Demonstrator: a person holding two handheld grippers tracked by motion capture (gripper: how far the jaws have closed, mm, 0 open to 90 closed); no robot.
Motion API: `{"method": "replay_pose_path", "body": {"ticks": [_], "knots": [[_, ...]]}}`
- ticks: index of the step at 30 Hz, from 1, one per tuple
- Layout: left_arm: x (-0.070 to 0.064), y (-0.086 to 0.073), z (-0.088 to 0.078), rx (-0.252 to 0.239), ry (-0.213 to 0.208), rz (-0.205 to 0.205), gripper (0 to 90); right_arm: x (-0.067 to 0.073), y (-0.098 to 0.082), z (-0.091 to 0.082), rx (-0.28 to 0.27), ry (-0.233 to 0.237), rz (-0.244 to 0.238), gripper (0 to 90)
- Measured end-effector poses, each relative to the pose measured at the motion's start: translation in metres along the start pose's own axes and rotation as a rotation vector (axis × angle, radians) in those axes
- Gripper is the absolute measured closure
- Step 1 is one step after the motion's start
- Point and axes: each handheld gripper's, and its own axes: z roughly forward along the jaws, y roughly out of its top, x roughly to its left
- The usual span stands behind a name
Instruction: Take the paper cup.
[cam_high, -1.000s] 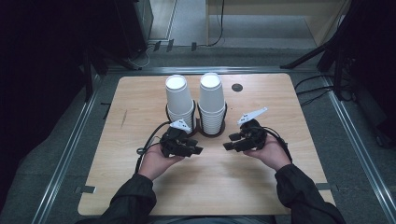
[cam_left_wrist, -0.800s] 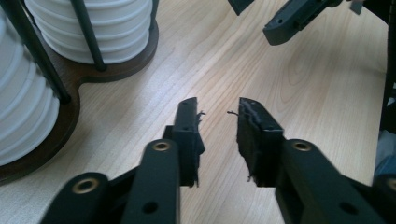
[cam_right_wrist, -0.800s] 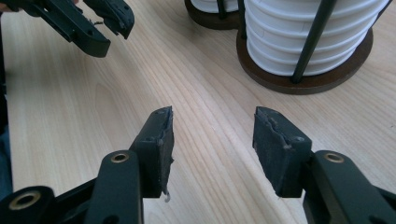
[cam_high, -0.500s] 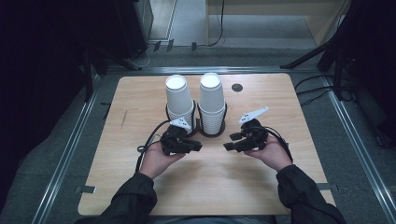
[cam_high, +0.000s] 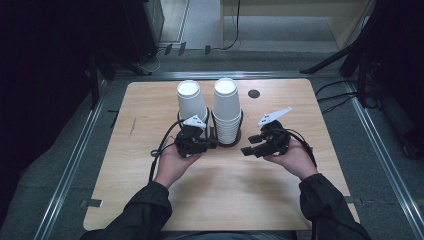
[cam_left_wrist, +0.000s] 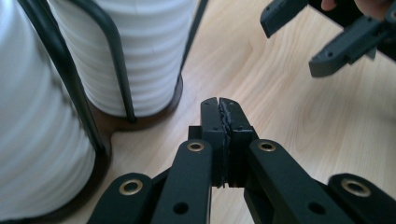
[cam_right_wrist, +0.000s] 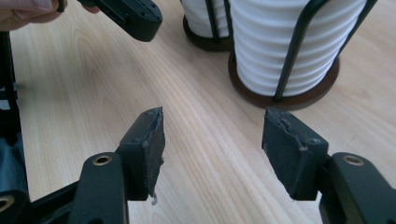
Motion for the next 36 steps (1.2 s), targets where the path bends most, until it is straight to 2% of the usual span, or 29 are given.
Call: {"method": "replay_pose_path", "body": {"ticks": [5, 6, 9, 11, 15, 17, 20, 23, 29, 30, 35, 36], "knots": [[0.001, 0.01, 0.0, -0.02, 0.026, -0.013, 89.8, -0.002, 0.009, -0.005, -0.004, -0.007, -0.007, 37.4], [0.0, 0.015, 0.0, -0.028, 0.048, -0.012, 89.7, -0.003, 0.014, -0.008, -0.003, -0.006, -0.01, 37.2], [-0.002, 0.021, 0.0, -0.035, 0.062, -0.013, 89.4, -0.004, 0.019, -0.011, -0.002, -0.013, -0.018, 37.2], [-0.003, 0.027, 0.0, -0.033, 0.095, -0.005, 89.5, -0.007, 0.027, -0.017, -0.004, -0.02, -0.019, 36.4], [-0.003, 0.031, 0.005, -0.035, 0.132, -0.009, 89.5, -0.011, 0.039, -0.023, -0.009, -0.031, -0.012, 35.0], [-0.004, 0.032, 0.005, -0.055, 0.147, -0.008, 89.5, -0.011, 0.044, -0.025, -0.007, -0.034, -0.018, 35.0], [-0.005, 0.034, 0.004, -0.07, 0.151, 0.006, 89.4, -0.01, 0.054, -0.029, -0.006, -0.036, -0.037, 35.6], [-0.004, 0.035, 0.006, -0.064, 0.15, -0.009, 89.4, -0.01, 0.066, -0.032, -0.011, -0.043, -0.048, 34.1], [-0.002, 0.035, 0.009, -0.055, 0.162, -0.003, 89.1, -0.011, 0.086, -0.035, -0.017, -0.041, -0.063, 31.2], [-0.001, 0.035, 0.009, -0.056, 0.157, -0.003, 88.8, -0.012, 0.095, -0.035, -0.006, -0.044, -0.069, 31.1], [0.0, 0.035, 0.01, -0.054, 0.161, -0.003, 88.6, -0.014, 0.109, -0.035, 0.012, -0.06, -0.075, 30.3], [0.0, 0.035, 0.01, -0.055, 0.16, -0.004, 88.6, -0.015, 0.116, -0.036, 0.011, -0.062, -0.08, 27.7]]}}
